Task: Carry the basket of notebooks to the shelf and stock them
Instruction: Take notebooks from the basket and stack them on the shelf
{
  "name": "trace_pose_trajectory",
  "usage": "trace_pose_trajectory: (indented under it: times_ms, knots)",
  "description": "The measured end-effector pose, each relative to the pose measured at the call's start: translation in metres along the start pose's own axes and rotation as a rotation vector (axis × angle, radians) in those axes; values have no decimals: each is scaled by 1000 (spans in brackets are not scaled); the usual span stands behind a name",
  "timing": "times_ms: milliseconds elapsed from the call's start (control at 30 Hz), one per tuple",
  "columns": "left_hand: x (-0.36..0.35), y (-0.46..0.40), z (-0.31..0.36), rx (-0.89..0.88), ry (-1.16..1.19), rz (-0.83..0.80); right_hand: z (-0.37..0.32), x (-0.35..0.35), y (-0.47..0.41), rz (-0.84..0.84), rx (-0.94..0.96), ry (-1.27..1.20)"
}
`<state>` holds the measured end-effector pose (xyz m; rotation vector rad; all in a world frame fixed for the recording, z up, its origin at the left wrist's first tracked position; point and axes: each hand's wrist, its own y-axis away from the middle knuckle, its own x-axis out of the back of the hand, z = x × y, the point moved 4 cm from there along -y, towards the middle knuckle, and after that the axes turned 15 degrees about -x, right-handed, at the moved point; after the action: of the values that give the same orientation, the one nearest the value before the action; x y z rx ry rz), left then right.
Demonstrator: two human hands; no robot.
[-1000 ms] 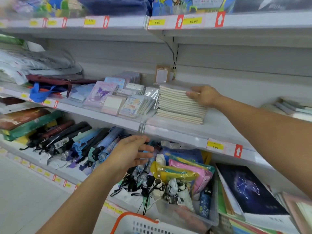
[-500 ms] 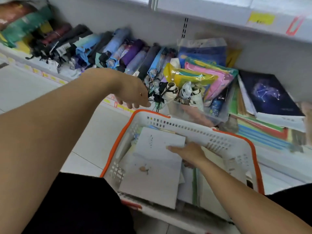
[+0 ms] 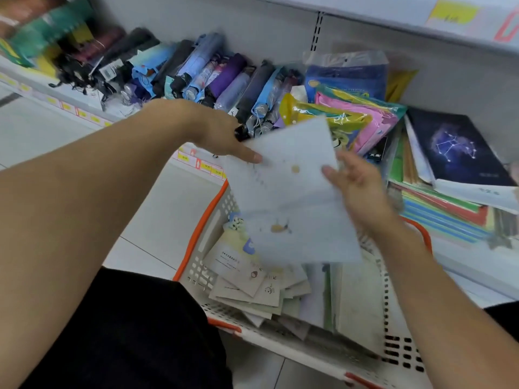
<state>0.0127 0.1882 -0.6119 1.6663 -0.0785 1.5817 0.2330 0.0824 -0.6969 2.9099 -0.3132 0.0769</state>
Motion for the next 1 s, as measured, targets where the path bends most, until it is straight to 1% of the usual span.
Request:
trace_pose_trajectory:
  times_ms: [33, 67, 100, 133, 167, 200, 233, 267, 333, 367, 400, 433, 467, 533, 567, 600, 667, 700, 767, 800, 867, 933, 1000]
  knots:
    - [7, 3, -2, 13, 39, 139, -31, 5, 1, -6, 105, 7]
    - [16, 5, -4, -9, 163, 329, -60, 9, 2, -4, 210, 25]
    - [25, 9, -5, -67, 355, 542, -85, 13, 3, 4, 303, 27]
    - [37, 14, -7, -145, 619, 737, -107, 17, 3, 17, 388, 8]
    - [47, 16, -9, -237, 929, 885, -124, 21, 1, 40, 450, -28]
    - [54, 17, -9, -336, 1192, 945, -138, 24, -1, 62, 492, -89]
    - [59, 18, -7, -417, 1360, 931, -150, 27, -4, 79, 521, -167]
    - [58, 20, 0, -457, 1423, 854, -162, 30, -7, 85, 524, -260]
    - [49, 23, 19, -457, 1307, 652, -183, 32, -16, 82, 474, -450]
    - [45, 23, 27, -454, 1263, 618, -195, 33, -20, 101, 451, -499]
    - [47, 23, 32, -454, 1267, 645, -209, 34, -22, 122, 436, -487]
    - [51, 23, 36, -453, 1295, 716, -220, 35, -23, 124, 409, -426]
    - [58, 23, 38, -452, 1322, 794, -229, 35, -23, 82, 360, -353]
    - [75, 24, 41, -460, 1401, 933, -234, 33, -19, -86, 220, -205]
    - [82, 24, 42, -473, 1431, 975, -228, 29, -14, -145, 159, -128]
    - [91, 24, 42, -485, 1443, 1008, -223, 25, -9, -166, 125, -71]
    - [109, 27, 41, -476, 1485, 1096, -222, 23, -7, -119, 132, -117]
    - [120, 29, 39, -485, 1562, 1150, -229, 26, -9, -79, 141, -193]
    - [138, 35, 37, -575, 1750, 1228, -250, 37, -23, -38, 118, -369]
    - [144, 36, 36, -615, 1789, 1241, -264, 46, -33, -25, 85, -458]
    - [148, 37, 36, -631, 1763, 1228, -296, 65, -58, 18, 32, -558]
    - [144, 34, 36, -598, 1730, 1196, -326, 78, -81, 81, 17, -517]
    - [137, 28, 37, -556, 1703, 1159, -346, 87, -102, 139, 21, -388]
